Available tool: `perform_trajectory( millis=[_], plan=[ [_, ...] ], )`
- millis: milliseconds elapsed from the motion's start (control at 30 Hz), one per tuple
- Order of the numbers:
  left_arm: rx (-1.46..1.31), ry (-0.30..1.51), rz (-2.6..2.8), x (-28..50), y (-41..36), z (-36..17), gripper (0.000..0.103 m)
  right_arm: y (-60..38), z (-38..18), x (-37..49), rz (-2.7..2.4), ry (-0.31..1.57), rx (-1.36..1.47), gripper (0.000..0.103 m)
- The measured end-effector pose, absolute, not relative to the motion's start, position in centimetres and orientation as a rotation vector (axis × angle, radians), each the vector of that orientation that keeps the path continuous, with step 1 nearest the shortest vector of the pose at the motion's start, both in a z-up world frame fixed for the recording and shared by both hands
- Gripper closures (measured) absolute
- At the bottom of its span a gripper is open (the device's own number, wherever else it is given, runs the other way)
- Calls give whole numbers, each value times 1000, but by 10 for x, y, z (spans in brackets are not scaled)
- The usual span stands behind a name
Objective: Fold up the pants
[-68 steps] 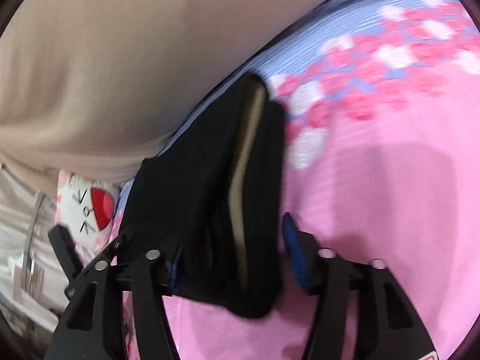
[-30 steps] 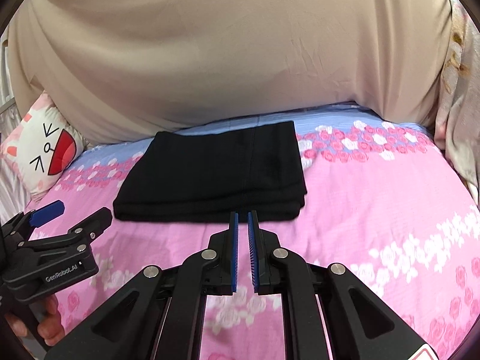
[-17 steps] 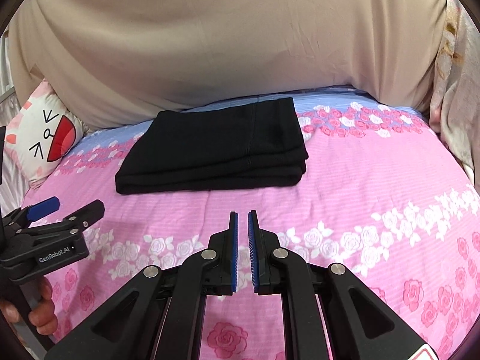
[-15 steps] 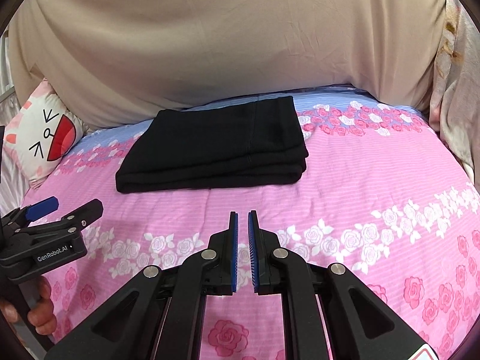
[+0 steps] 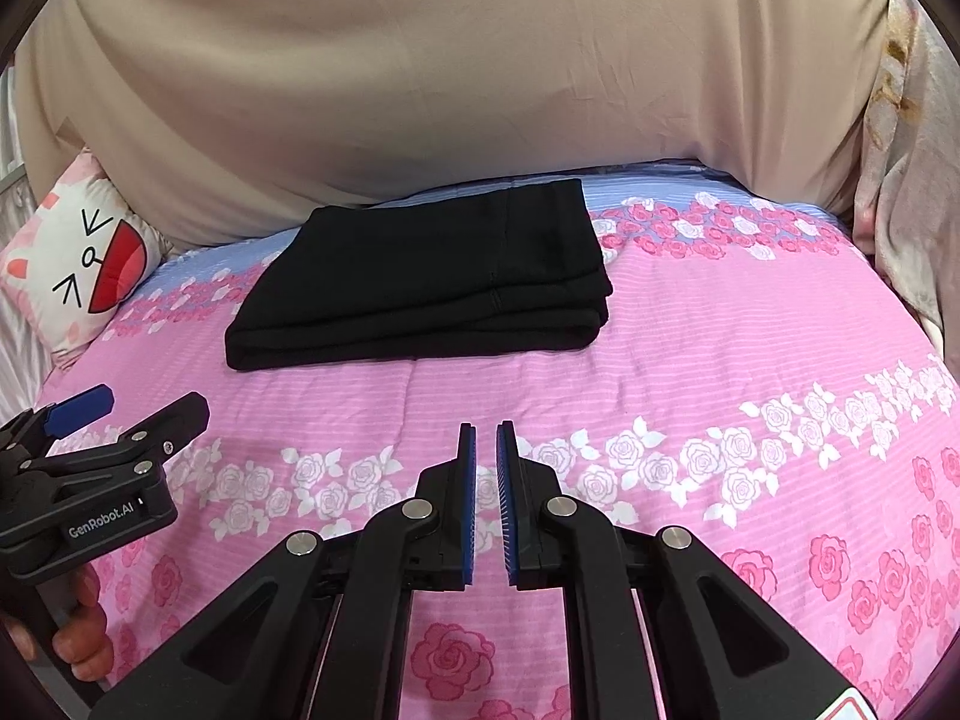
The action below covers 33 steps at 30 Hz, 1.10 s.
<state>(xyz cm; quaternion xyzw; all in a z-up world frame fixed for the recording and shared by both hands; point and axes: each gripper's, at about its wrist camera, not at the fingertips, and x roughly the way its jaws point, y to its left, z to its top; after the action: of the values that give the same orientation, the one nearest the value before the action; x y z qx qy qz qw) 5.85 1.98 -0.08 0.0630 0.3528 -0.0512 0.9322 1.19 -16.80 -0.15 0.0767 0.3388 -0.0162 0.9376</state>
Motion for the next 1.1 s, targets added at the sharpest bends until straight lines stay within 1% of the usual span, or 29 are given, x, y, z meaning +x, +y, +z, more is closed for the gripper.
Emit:
perform_trajectory(
  millis=[100,1100],
  plan=[
    [132,729,-107,61,18,-4,5,-168,-3,15,-39,693,155,88],
    [143,730,-93,71,14,-13,5,-161,-10,30,-40,723,145,87]
  ],
)
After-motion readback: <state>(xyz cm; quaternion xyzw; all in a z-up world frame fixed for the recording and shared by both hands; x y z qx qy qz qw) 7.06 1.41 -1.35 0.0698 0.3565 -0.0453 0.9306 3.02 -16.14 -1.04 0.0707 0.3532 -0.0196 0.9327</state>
